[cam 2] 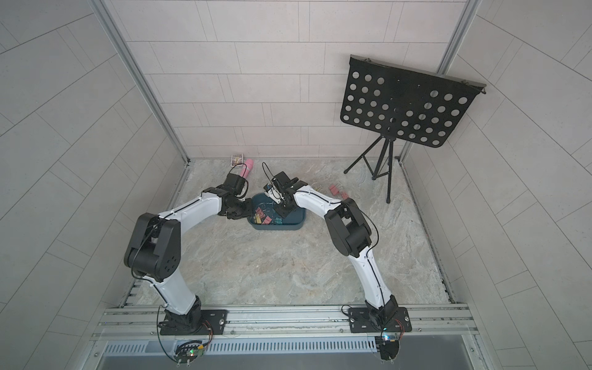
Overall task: Take out the binder clips from the storage box
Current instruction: Pick up the binder clip from the storage box.
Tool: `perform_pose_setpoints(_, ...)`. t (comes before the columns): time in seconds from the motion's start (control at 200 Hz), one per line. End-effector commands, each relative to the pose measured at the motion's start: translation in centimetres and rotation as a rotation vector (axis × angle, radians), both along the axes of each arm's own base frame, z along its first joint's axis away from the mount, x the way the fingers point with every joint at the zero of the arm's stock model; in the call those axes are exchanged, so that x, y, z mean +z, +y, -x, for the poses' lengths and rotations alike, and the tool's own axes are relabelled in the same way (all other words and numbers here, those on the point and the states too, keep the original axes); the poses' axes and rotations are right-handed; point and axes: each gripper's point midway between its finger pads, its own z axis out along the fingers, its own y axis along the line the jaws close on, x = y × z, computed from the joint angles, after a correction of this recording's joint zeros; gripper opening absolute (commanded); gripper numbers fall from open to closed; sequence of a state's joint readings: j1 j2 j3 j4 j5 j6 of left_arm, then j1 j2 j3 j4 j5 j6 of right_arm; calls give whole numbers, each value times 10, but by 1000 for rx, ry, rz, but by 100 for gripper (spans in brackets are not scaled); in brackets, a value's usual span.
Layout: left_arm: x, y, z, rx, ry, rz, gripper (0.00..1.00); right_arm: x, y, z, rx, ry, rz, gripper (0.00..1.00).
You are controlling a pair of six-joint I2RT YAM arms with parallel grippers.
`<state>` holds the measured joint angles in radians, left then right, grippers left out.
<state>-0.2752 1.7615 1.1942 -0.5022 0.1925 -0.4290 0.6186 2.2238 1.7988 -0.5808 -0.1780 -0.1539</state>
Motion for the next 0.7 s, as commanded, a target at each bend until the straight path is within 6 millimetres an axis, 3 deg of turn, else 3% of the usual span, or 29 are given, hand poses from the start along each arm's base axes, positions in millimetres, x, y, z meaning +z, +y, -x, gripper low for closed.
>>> perform_pose_setpoints(0.0,5,5,2,7,-10,-9,24,41,-11,-4,-19,-80,-3,7)
perform_pose_setpoints(0.36,7,5,2,6,-15,-11,24,68,-34,-6,-73,-114,-8,1)
perform_pose_setpoints(0.545,7,5,2,6,-15,-10,24,89,-63,-5,-108,-157,52,1)
perform_pose_setpoints(0.695,7,8,2,8,-13,-23,24,104,-99,-2,-156,-215,173,0)
